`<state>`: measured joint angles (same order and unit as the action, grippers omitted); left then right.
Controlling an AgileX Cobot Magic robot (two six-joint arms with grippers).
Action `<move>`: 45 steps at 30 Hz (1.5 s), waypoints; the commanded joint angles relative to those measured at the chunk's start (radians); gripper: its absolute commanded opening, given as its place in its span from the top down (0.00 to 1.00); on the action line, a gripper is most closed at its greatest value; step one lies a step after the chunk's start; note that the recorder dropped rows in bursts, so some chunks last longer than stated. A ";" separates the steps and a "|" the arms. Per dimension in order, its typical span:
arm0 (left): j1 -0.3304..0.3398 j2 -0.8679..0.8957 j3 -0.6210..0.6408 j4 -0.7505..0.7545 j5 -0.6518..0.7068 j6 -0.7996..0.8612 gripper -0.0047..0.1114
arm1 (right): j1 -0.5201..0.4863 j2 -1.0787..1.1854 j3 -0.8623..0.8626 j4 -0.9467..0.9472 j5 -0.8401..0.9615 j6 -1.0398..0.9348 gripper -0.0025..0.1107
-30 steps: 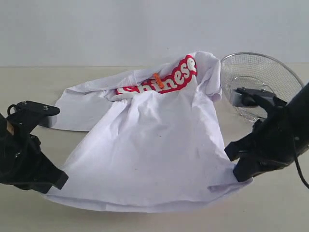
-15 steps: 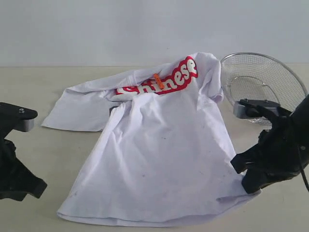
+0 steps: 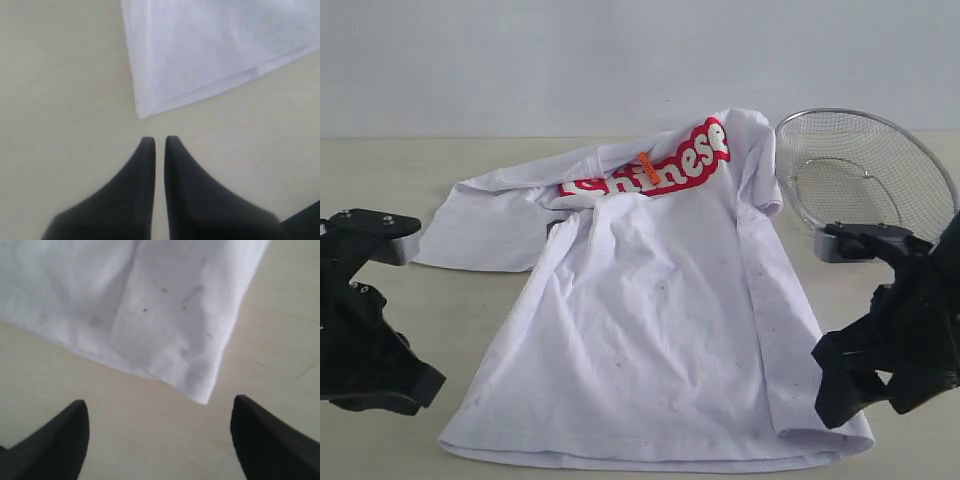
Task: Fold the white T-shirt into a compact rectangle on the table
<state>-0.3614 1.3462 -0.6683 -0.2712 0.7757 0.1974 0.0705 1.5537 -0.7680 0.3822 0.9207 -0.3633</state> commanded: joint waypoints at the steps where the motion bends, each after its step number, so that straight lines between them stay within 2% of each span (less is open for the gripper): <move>1: 0.001 -0.008 -0.041 -0.047 -0.021 0.057 0.92 | -0.003 -0.009 0.000 -0.079 -0.044 0.093 0.57; 4: 0.001 -0.003 -0.075 -0.079 -0.063 0.065 0.92 | 0.000 -0.009 0.000 0.053 -0.087 0.009 0.79; 5: 0.001 0.019 -0.103 -0.115 -0.081 0.105 0.92 | 0.000 -0.009 0.000 0.222 -0.092 -0.146 0.93; 6: 0.001 0.038 -0.119 -0.132 -0.081 0.131 0.92 | 0.000 -0.009 0.000 0.293 -0.092 -0.207 0.99; 9: 0.001 0.139 -0.159 -0.216 -0.081 0.218 0.92 | 0.000 -0.009 0.000 0.533 -0.088 -0.414 0.98; 11: 0.001 0.231 -0.190 -0.219 -0.076 0.227 0.92 | 0.000 -0.007 0.000 0.599 -0.084 -0.473 0.98; 14: -0.001 0.332 -0.227 -0.256 -0.066 0.286 0.92 | 0.010 -0.007 0.000 0.600 -0.084 -0.494 0.98; 16: -0.001 0.378 -0.241 -0.352 -0.063 0.367 0.92 | 0.061 -0.005 0.000 0.600 -0.112 -0.506 0.98; 18: -0.001 0.397 -0.243 -0.367 -0.067 0.399 0.92 | 0.101 -0.005 -0.002 0.600 -0.147 -0.506 0.98; 25: -0.001 0.476 -0.243 -0.336 -0.067 0.402 0.92 | 0.203 0.149 -0.066 0.602 -0.195 -0.502 0.98; 29: -0.001 0.503 -0.243 -0.319 -0.065 0.397 0.92 | 0.208 0.199 -0.120 0.602 -0.170 -0.499 0.98; 33: -0.001 0.544 -0.243 -0.229 -0.062 0.319 0.92 | 0.208 0.216 -0.164 0.602 -0.153 -0.499 0.98; 41: -0.001 0.551 -0.232 -0.173 -0.047 0.269 0.92 | 0.208 0.216 -0.207 0.602 -0.149 -0.499 0.98; 45: -0.001 0.551 -0.210 -0.093 -0.038 0.206 0.92 | 0.208 0.216 -0.211 0.598 -0.145 -0.499 0.98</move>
<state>-0.3614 1.8892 -0.9065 -0.4551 0.7222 0.4465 0.2776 1.7712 -0.9725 0.9810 0.7666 -0.8557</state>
